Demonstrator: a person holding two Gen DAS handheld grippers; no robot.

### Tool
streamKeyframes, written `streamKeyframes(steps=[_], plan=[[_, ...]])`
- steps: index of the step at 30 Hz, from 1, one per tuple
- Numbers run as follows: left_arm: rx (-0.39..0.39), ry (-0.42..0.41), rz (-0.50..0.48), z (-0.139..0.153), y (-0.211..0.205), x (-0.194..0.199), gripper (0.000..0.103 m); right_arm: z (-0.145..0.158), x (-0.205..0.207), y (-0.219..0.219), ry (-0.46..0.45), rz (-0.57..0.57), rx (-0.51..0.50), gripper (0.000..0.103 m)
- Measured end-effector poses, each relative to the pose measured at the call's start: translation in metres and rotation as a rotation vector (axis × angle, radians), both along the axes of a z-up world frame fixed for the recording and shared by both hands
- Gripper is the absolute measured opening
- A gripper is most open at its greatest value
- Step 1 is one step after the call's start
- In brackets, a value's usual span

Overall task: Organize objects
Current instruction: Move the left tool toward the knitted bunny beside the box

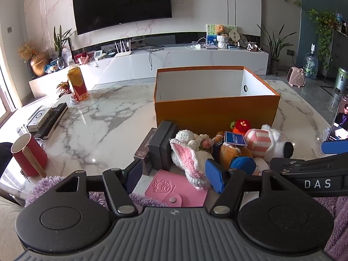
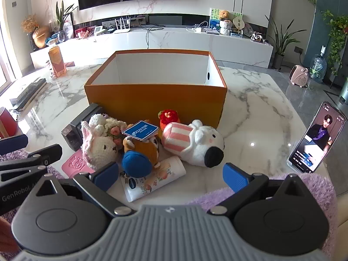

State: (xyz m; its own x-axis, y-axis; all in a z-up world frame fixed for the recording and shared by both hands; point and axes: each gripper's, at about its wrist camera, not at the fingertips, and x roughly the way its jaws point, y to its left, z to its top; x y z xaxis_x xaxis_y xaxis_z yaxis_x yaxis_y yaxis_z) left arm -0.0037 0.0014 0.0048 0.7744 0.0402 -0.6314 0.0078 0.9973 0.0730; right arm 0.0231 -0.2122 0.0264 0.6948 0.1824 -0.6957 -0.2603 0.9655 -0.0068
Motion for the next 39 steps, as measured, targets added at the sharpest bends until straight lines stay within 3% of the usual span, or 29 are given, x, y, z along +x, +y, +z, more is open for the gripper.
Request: streamKeyframes(steps=[39], plan=[[0.008,0.039,-0.007,-0.0067,0.0018,-0.0035,0.076,-0.0054,-0.0033,0.0071,0.018,0.02,-0.021,0.102]])
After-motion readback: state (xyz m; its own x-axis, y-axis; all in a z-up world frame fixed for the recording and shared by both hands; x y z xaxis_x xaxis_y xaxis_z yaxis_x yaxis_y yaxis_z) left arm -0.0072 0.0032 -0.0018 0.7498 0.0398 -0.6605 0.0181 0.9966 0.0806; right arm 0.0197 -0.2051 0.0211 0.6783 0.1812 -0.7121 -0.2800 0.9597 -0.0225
